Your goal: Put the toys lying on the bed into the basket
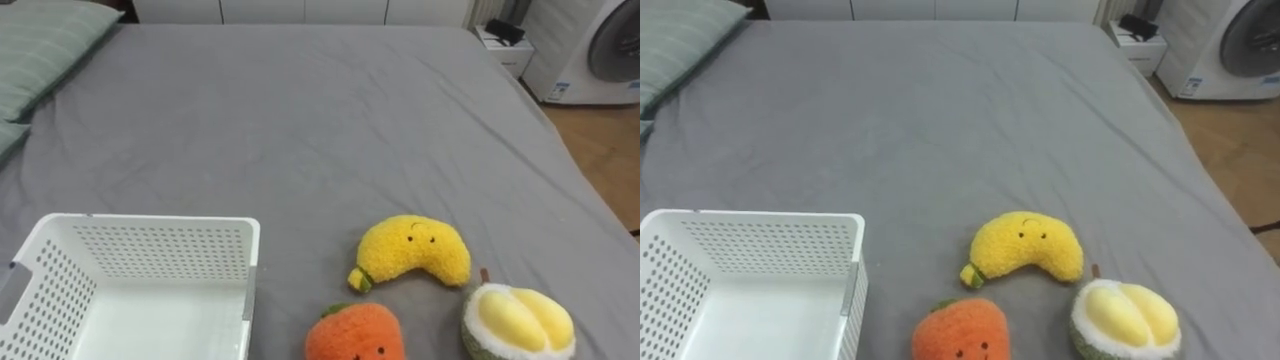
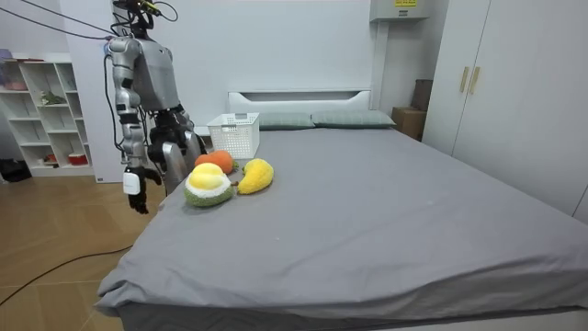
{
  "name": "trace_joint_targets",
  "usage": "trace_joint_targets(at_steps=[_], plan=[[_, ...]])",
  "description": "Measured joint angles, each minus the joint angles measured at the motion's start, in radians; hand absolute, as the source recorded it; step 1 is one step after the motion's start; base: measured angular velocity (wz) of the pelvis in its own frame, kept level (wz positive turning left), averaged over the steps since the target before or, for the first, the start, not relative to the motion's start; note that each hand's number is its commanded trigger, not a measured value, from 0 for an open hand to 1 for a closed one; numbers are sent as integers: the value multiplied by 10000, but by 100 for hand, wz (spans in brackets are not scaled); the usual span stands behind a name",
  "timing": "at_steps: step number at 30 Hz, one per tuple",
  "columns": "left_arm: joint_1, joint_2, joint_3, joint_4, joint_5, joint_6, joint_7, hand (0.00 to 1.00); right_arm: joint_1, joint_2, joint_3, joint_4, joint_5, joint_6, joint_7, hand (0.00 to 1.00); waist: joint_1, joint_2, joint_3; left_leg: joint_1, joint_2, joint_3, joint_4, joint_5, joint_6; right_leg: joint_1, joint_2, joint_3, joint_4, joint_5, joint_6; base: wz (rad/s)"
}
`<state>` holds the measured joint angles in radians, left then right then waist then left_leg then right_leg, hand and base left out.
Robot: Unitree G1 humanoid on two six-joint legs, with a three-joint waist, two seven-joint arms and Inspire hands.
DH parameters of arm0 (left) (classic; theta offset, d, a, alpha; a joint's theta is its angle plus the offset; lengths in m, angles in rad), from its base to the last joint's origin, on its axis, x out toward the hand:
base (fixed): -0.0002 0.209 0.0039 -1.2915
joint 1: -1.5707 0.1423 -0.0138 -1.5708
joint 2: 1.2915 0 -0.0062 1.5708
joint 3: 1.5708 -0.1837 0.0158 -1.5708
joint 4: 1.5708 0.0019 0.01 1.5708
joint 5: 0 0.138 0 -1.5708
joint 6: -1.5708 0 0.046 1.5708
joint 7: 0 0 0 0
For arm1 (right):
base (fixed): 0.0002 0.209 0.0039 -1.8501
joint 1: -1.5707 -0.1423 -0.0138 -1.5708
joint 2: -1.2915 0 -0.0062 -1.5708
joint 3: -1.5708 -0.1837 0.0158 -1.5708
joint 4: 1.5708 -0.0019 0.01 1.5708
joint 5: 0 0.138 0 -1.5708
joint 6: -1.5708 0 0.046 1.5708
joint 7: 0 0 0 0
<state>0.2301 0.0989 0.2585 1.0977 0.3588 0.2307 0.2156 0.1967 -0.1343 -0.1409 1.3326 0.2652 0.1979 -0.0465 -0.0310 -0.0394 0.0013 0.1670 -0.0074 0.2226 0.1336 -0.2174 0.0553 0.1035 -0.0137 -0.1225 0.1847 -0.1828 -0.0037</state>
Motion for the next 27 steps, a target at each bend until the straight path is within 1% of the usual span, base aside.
trace_joint_targets(at_steps=[3, 7, 10, 13, 15, 17, 19, 20, 22, 24, 27], plan=[[22, 7, 302, 3, 19, -5, 168, 0, 184, -10, -516, -15, 660, 109, -55, 0, -60, -150, 0, 11, 1, -1, 2, 2, 0, -1, 4, -16, -10, 3, 0, 0], [107, 66, 595, 3, -5, -44, 321, 0, 301, -48, -1436, -186, 1737, 57, -103, 0, -223, -323, 3, 5, 5, 20, 1, 1, 0, -15, 12, 24, -1, 5, -3, -1], [104, 125, 861, -3, -50, -268, 380, 0, 328, -73, -2012, -470, 2446, -55, -474, 0, -222, -350, -8, 5, 19, 103, 2, -1, -2, -47, 30, 99, -2, 28, -8, -8], [197, 208, 895, -5, -44, -425, 455, 0, 301, -144, -2439, -830, 2449, -239, -912, 0, -278, -336, -18, 3, 21, 140, 2, -1, -1, -73, 42, 160, -4, 49, -8, -5], [229, 268, 893, -5, -48, -447, 521, 0, 304, -239, -2470, -1153, 2443, -337, -1221, 0, -285, -331, -21, 1, 35, 203, -9, -2, -2, -105, 58, 208, -3, 65, -15, -8], [246, 334, 898, -97, -155, -461, 576, 0, 238, -383, -2472, -1602, 2454, -337, -1571, 0, -286, -337, -25, -28, 48, 274, -14, -2, -2, -183, 81, 285, 14, 88, -21, -12], [297, 413, 883, -223, -153, -462, 586, 0, 164, -685, -2475, -2287, 2414, -392, -2051, 0, -332, -342, -35, -64, 55, 298, -1, -1, -2, -253, 92, 325, 10, 122, -27, -6], [296, 433, 866, -222, -152, -461, 586, 0, 144, -733, -2475, -2457, 2394, -445, -2191, 0, -326, -347, -39, -70, 57, 307, -1, -1, -2, -270, 92, 331, 18, 123, -29, -5], [340, 455, 781, -222, -151, -461, 585, 0, -13, -776, -2555, -3277, 2001, -639, -2661, 0, -337, -376, -38, -91, 84, 385, 0, 2, -7, -322, 116, 367, 24, 161, -54, -8], [335, 455, 750, -222, -163, -462, 584, 0, -127, -774, -2553, -3824, 1918, -790, -2852, 0, -335, -385, -37, -105, 97, 395, 0, 5, -19, -341, 134, 389, 11, 176, -66, -3], [317, 459, 709, -220, -419, -494, 584, 0, -172, -767, -2547, -4999, 1938, -890, -3148, 0, -326, -385, -32, -146, 104, 419, -5, 9, -30, -399, 146, 421, 6, 179, -71, -1]])
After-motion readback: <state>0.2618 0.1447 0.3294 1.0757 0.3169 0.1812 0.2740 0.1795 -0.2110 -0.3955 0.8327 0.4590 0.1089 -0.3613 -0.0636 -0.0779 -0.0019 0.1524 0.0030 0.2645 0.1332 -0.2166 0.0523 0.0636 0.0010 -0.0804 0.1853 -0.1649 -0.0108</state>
